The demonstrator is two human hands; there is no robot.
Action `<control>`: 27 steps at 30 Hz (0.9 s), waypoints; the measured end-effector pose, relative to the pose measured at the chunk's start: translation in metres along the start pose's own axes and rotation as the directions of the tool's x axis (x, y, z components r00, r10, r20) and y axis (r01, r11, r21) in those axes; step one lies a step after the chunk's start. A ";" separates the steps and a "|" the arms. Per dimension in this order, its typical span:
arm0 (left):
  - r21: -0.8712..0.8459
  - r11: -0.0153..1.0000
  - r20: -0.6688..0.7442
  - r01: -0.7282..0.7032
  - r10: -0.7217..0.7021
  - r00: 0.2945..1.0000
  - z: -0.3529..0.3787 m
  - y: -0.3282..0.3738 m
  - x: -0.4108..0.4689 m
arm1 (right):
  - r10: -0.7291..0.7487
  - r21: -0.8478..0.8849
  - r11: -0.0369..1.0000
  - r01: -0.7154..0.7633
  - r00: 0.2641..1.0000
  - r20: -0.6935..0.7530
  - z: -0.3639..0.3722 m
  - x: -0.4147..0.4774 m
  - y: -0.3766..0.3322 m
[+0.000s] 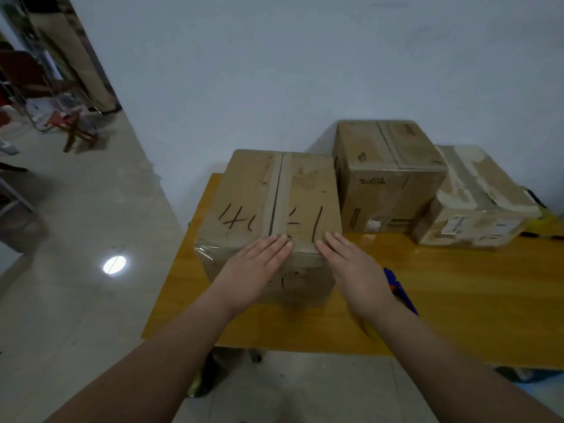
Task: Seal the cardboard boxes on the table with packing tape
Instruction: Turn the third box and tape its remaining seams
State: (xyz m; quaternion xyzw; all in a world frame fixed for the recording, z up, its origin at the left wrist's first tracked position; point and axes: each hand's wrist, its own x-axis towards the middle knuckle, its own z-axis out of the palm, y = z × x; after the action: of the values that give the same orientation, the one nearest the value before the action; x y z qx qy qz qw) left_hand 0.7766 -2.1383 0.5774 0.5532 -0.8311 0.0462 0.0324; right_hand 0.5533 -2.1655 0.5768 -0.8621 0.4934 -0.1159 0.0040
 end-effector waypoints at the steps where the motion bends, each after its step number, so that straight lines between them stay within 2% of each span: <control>1: 0.035 0.999 -0.004 0.002 -0.002 1.000 0.001 -0.019 -0.009 | 0.040 -0.016 0.999 -0.040 0.999 0.025 0.001 0.000 -0.004; 5: 0.094 0.995 -0.068 -0.014 0.020 0.997 0.009 -0.098 -0.047 | 0.213 -0.076 0.974 -0.214 0.977 -0.030 0.005 -0.002 -0.024; 7: 0.084 0.995 -0.065 -0.059 0.064 0.996 0.009 -0.123 -0.054 | 0.318 -0.082 0.945 -0.317 0.948 -0.012 0.008 -0.001 -0.038; 11: -0.011 0.992 -0.117 -0.123 0.121 0.986 0.007 -0.134 -0.043 | 0.560 0.009 0.828 -0.561 0.828 0.032 0.001 0.020 -0.072; 13: -0.013 0.986 -0.172 -0.167 0.162 0.972 0.005 -0.136 -0.035 | 0.596 -0.038 0.803 -0.595 0.801 0.054 -0.001 0.025 -0.085; 16: 0.010 0.965 -0.192 -0.263 0.260 0.946 0.004 -0.145 -0.031 | 0.592 -0.140 0.805 -0.576 0.794 0.136 -0.004 0.019 -0.092; 18: 0.011 0.958 -0.096 -0.286 0.286 0.953 0.009 -0.155 -0.034 | 0.576 -0.157 0.817 -0.555 0.795 0.190 -0.006 0.015 -0.095; 20: -0.038 0.958 -0.045 -0.284 0.282 0.958 0.010 -0.158 -0.038 | 0.498 -0.095 0.867 -0.489 0.842 0.209 -0.010 0.020 -0.103; 22: -0.195 0.955 -0.113 -0.221 0.202 0.973 0.004 -0.151 -0.035 | 0.346 0.033 0.934 -0.357 0.921 0.179 -0.011 0.035 -0.118; 24: -0.383 0.917 -0.119 -0.108 0.067 0.991 -0.004 -0.140 -0.026 | 0.234 0.101 0.963 -0.251 0.959 0.158 -0.009 0.059 -0.137; 25: -0.419 0.905 -0.112 -0.076 0.031 0.993 -0.006 -0.137 -0.020 | 0.211 0.098 0.969 -0.228 0.965 0.155 -0.005 0.071 -0.145; 27: -0.388 0.919 -0.050 -0.068 0.053 0.997 -0.004 -0.138 -0.014 | 0.203 0.047 0.976 -0.214 0.963 0.175 0.007 0.089 -0.156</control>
State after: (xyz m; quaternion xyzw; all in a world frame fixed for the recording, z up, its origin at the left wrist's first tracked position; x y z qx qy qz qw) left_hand 0.9090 -2.1783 0.5852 0.5087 -0.8397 -0.1084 0.1561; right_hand 0.7305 -2.1615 0.6066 -0.8114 0.5753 -0.0573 0.0860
